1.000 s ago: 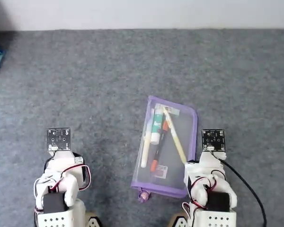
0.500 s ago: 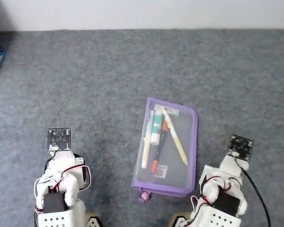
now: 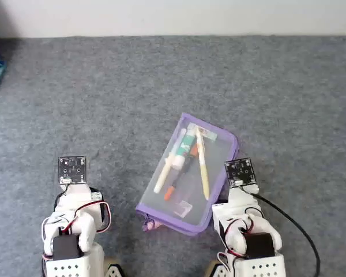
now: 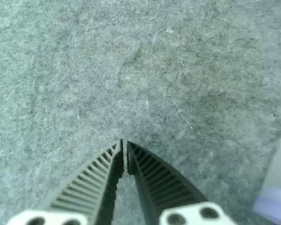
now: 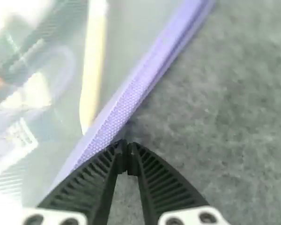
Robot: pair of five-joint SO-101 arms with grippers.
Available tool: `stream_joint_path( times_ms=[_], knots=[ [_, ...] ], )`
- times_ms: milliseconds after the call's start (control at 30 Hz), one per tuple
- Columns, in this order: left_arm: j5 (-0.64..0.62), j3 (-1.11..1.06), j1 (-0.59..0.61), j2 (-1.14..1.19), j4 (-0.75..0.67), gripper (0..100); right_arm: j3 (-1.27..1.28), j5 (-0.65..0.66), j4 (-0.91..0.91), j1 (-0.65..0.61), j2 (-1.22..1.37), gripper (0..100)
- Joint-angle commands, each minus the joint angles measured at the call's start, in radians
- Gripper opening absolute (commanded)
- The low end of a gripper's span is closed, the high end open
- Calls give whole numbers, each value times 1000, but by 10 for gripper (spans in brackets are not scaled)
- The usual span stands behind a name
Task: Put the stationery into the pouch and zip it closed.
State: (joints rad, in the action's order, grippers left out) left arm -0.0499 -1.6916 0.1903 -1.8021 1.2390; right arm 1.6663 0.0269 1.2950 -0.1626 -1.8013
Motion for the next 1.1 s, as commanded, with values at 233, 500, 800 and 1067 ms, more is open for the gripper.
stream_joint_path(
  times_ms=[233, 500, 800, 1067],
  knots=[
    [9, 8, 3, -8, 3, 15, 17, 0, 15, 143, -12, 9],
    [9, 8, 3, -8, 3, 15, 17, 2, 15, 140, -12, 9],
    [9, 8, 3, -8, 3, 15, 17, 2, 15, 140, -12, 9],
    [9, 8, 3, -8, 3, 15, 17, 2, 15, 140, -12, 9]
  ],
)
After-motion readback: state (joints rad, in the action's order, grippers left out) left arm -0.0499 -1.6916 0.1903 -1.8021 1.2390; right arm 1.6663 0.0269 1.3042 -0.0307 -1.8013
